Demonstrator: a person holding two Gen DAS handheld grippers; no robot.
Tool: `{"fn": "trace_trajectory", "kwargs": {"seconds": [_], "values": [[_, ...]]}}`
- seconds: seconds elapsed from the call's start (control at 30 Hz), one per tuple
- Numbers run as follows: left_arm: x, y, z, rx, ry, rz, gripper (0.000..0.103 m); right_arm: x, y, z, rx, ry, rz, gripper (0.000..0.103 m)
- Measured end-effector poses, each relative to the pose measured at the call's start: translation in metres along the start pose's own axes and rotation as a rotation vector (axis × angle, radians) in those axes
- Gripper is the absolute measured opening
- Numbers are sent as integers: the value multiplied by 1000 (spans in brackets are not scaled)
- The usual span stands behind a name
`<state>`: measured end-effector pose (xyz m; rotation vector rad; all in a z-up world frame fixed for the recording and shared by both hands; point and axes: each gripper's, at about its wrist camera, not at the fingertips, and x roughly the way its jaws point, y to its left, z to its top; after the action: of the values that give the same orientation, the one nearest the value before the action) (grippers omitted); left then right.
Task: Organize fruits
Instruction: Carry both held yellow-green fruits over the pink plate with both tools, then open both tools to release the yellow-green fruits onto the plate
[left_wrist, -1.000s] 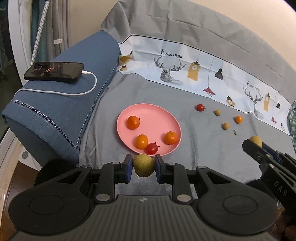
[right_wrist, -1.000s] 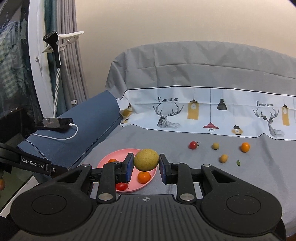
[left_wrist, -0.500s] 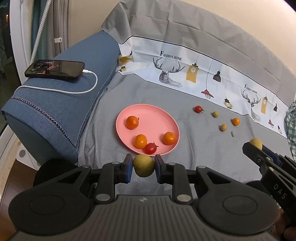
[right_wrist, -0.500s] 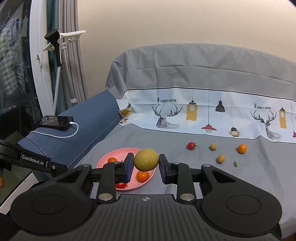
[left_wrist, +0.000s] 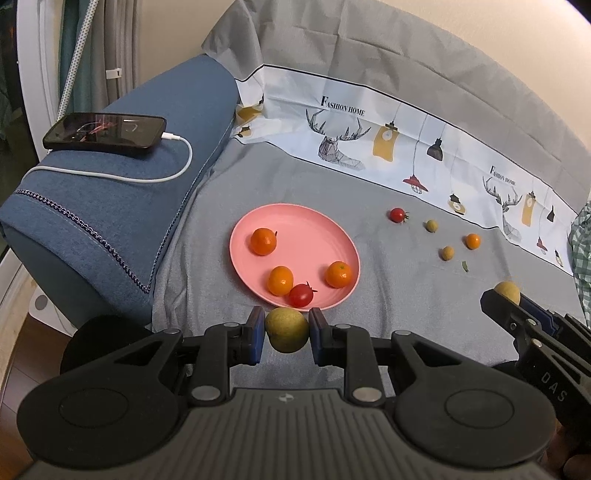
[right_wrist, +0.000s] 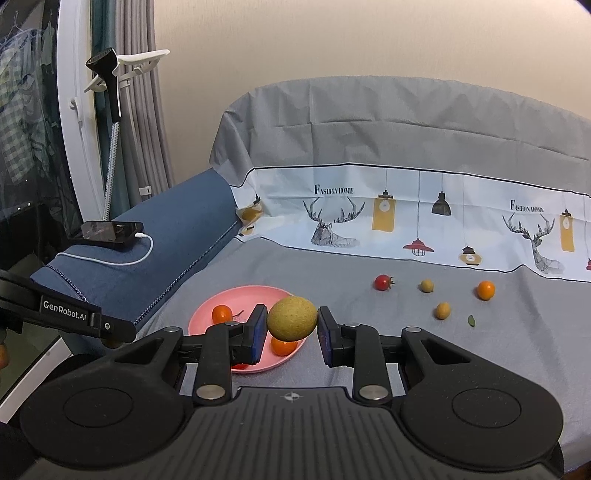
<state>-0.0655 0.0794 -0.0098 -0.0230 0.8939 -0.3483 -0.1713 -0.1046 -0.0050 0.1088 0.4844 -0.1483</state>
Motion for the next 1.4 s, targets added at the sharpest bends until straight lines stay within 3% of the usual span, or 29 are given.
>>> {"fn": "trace_trajectory", "kwargs": {"seconds": [0.53, 1.4], "values": [[29, 12, 15, -33, 38, 1, 28, 33, 2, 1, -28, 56, 0, 30], [141, 6, 74, 2, 99, 41, 28, 165, 17, -4, -88, 197, 43, 30]]}}
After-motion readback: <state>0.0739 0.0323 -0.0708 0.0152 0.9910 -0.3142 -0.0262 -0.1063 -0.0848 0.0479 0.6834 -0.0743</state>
